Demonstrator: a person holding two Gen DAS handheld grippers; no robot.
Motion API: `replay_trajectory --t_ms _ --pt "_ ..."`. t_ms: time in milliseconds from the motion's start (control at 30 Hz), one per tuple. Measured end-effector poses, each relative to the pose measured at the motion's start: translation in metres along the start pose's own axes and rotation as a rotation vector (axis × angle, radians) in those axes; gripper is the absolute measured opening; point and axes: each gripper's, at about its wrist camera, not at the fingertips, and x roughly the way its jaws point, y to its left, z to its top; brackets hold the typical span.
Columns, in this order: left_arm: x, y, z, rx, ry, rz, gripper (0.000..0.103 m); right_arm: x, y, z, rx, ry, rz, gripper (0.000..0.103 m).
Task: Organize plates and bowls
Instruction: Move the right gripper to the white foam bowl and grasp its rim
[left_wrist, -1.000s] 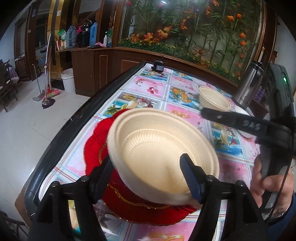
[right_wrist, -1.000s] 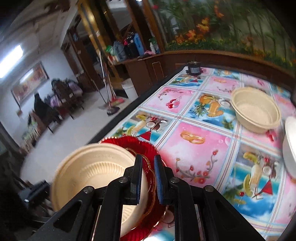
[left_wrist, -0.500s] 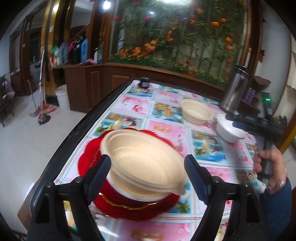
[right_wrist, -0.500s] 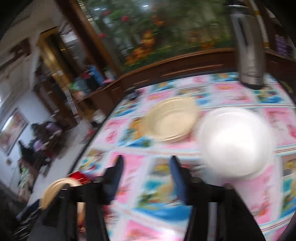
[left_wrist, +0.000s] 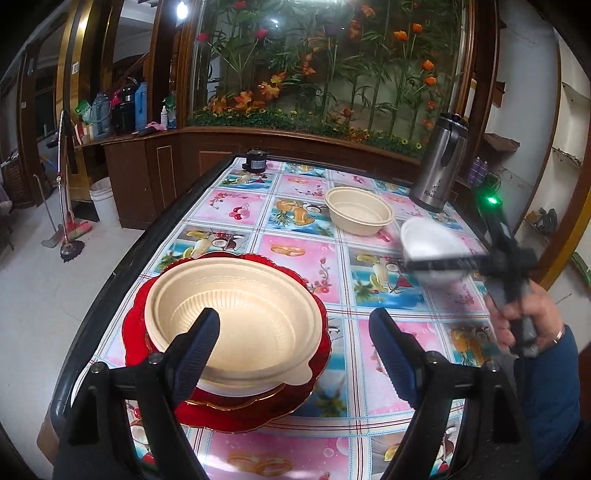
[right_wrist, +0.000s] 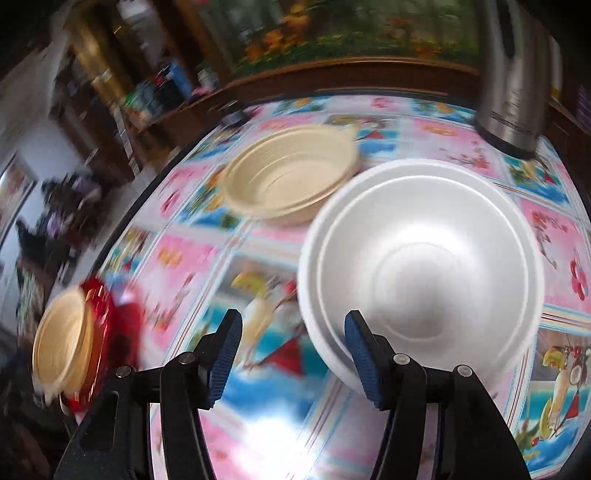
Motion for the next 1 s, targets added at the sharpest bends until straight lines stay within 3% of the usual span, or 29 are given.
replay_trajectory --t_ms 100,200,267,400,467,600,733,1000 --pt "0.0 -0.002 -0.001 0.001 0.002 -0.011 0.082 -0.013 0.028 -0.025 -0.096 0.042 0.15 0.063" --pt "0.002 -0.011 -0.001 0.014 0.013 -0.035 0.082 -0.051 0.031 -0.042 -0.112 -0.08 0.226 0.063" --pt "0.004 -0.019 -0.002 0.029 0.02 -0.05 0.082 -0.08 0.011 -0.049 -0.029 -0.222 0.188 0.063" --pt "0.014 -0.041 -0.005 0.052 0.052 -0.097 0.082 -0.103 -0.035 -0.071 0.153 -0.348 0.006 0.061" --pt "0.022 -0.052 -0.006 0.053 0.078 -0.121 0.082 -0.105 -0.055 -0.082 0.246 -0.358 -0.036 0.053" --pt "0.048 -0.081 -0.001 0.061 0.136 -0.189 0.082 -0.102 -0.08 -0.097 0.377 -0.323 -0.049 0.048" --pt "0.074 -0.101 0.01 0.038 0.181 -0.225 0.082 -0.102 -0.078 -0.094 0.381 -0.316 -0.037 0.042" --pt "0.131 -0.112 0.034 -0.029 0.244 -0.169 0.082 -0.096 -0.073 -0.095 0.356 -0.352 -0.055 0.038"
